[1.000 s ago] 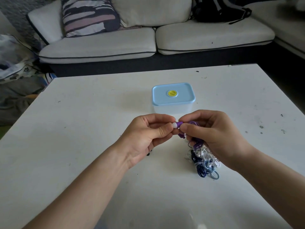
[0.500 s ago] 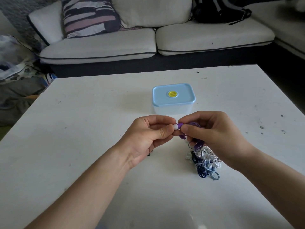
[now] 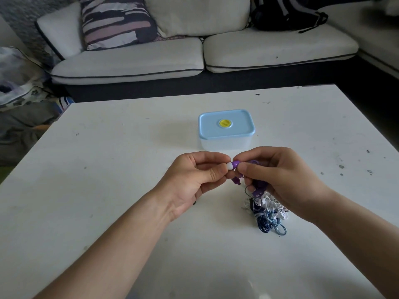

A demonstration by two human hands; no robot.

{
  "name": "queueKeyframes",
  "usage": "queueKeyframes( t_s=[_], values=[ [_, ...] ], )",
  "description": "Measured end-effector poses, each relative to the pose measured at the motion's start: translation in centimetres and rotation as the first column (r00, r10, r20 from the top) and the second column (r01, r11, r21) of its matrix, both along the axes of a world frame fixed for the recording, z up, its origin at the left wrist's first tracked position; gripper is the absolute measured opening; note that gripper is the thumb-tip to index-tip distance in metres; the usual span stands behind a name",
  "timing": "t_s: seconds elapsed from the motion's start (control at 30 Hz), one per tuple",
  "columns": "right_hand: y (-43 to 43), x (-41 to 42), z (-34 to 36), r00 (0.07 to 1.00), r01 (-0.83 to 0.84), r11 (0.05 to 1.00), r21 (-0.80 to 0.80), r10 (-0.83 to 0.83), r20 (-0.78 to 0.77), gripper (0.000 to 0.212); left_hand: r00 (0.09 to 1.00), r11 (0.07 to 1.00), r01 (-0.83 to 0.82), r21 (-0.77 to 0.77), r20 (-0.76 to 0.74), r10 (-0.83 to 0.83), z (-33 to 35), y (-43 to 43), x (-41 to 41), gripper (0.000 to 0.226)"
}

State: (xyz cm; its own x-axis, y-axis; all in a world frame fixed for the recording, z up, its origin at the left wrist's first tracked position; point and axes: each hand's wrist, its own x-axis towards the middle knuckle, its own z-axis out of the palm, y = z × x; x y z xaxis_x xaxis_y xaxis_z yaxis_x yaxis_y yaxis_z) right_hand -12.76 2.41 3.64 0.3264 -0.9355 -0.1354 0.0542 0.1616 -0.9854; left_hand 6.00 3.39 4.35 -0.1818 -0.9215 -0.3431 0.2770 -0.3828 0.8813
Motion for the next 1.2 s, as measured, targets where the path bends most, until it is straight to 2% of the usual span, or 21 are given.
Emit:
queueKeyframes(
  t_s=[0.27,0.4,0.5,0.57,0.67,0.87,1.07,1.2],
  values=[
    [0.25,0.03,0.15,0.994,0.021,0.989,-0.149,-0.037,-0.103,0.010,0.999,1.000,-0.013,-0.009,0.051,0.013,-0.05,0.02,-0.19,0.022],
    [0.03,0.10,0.06,0.999,0.016,0.997,-0.073,-0.019,-0.040,0.009,1.000,1.000,-0.009,0.006,-0.002,0.009,-0.02,-0.05,-0.07,0.019],
    [-0.12,-0.02,0.07,0.999,-0.016,1.000,0.020,0.015,0.030,0.006,1.000,1.000,0.005,-0.004,0.005,-0.005,0.06,-0.02,-0.06,0.018],
    [-0.17,-0.16,0.02,0.999,-0.018,0.999,0.049,0.015,0.048,0.011,1.000,1.000,0.016,-0.012,0.015,-0.016,0.11,0.02,-0.13,0.017],
    [-0.05,-0.11,0.10,0.999,0.009,1.000,-0.029,-0.010,-0.031,0.004,0.999,1.000,0.009,-0.027,0.043,-0.008,0.13,0.05,-0.19,0.019],
    [0.29,0.04,0.48,0.981,0.049,0.981,-0.185,-0.082,-0.173,0.004,0.997,0.999,-0.020,-0.029,0.076,0.022,-0.07,0.08,-0.51,0.019],
    [0.03,-0.24,0.44,0.998,-0.002,0.998,-0.066,-0.002,-0.066,0.005,1.000,1.000,-0.023,0.002,0.003,0.023,0.07,0.02,-0.39,0.019],
    [0.06,-0.13,0.39,0.978,0.038,0.985,-0.169,-0.072,-0.196,0.004,0.998,1.000,-0.016,-0.024,0.066,0.018,0.02,0.15,-0.57,0.021]
  ],
)
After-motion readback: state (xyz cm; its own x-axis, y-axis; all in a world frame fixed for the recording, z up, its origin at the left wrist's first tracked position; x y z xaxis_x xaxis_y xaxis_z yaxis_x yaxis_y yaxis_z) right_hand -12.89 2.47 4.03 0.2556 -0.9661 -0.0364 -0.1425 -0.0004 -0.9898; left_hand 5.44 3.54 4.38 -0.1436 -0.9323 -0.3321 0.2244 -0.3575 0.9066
